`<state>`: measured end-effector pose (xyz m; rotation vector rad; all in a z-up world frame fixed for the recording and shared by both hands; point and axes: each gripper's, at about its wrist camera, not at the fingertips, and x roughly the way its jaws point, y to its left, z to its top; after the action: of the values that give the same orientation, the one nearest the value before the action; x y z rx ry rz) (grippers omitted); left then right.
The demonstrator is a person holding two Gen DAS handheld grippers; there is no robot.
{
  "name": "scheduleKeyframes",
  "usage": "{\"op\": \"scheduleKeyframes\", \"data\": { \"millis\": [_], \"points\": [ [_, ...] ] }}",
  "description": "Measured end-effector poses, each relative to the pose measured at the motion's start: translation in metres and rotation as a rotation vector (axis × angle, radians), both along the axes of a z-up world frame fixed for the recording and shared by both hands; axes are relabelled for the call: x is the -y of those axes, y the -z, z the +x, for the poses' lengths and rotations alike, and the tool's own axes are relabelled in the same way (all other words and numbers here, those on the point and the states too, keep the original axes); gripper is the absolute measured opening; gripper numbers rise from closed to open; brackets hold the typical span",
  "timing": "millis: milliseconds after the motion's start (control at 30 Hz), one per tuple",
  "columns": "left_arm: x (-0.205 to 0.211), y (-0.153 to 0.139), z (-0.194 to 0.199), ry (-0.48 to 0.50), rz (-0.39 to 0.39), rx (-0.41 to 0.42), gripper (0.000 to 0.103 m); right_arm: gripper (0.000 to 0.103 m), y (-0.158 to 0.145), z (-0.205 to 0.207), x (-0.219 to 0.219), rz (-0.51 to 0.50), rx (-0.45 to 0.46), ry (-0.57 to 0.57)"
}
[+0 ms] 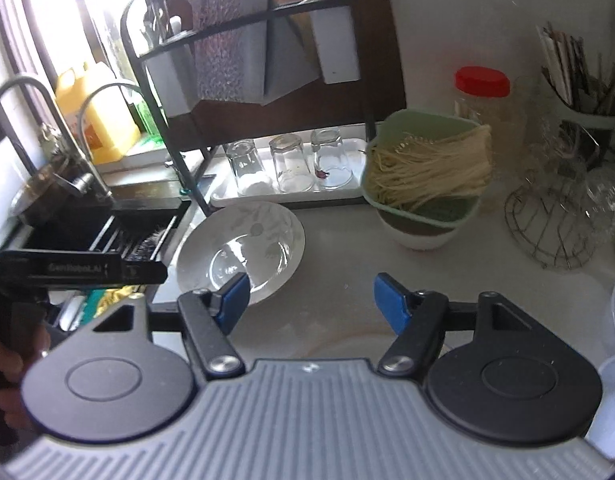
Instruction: Organize plates and bowls
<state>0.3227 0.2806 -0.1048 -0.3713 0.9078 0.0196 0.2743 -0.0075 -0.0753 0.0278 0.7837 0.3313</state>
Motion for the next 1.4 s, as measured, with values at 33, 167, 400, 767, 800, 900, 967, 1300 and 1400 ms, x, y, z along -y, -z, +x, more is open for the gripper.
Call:
{"op": "scheduleKeyframes", "data": {
  "millis": [33, 167, 400, 767, 800, 900, 967, 1300, 1400],
  "points": [
    [-0.006, 0.004, 0.004, -0.004, -0.013, -0.003, 0.076, 0.071, 0.002, 0.004, -0.006, -0.009, -0.003, -0.005],
    [-0.027, 0.019, 0.017, -0.016, -0.040, -0.022, 0.076, 0.071, 0.011, 0.023, -0.029, -0.017, -0.046, -0.013],
    [-0.048, 0.035, 0.049, -0.016, -0.036, -0.029, 0.076, 0.070, 0.028, 0.052, -0.053, -0.050, -0.090, -0.001],
    [-0.073, 0.060, 0.107, -0.006, -0.090, -0.045, 0.073, 0.069, 0.055, 0.108, -0.062, -0.050, -0.173, 0.071],
    [-0.076, 0.063, 0.112, -0.005, -0.092, -0.049, 0.071, 0.069, 0.058, 0.113, -0.061, -0.042, -0.188, 0.078],
    [-0.085, 0.070, 0.126, 0.007, -0.087, -0.068, 0.057, 0.065, 0.067, 0.126, -0.066, -0.037, -0.227, 0.082],
    [-0.095, 0.071, 0.132, 0.003, -0.118, -0.059, 0.053, 0.061, 0.070, 0.136, -0.072, -0.042, -0.258, 0.091],
    [-0.100, 0.086, 0.155, 0.090, -0.135, -0.099, 0.035, 0.037, 0.093, 0.160, -0.081, -0.079, -0.322, 0.139],
    [-0.097, 0.092, 0.157, 0.108, -0.136, -0.118, 0.029, 0.030, 0.097, 0.162, -0.082, -0.049, -0.324, 0.143]
  ]
}}
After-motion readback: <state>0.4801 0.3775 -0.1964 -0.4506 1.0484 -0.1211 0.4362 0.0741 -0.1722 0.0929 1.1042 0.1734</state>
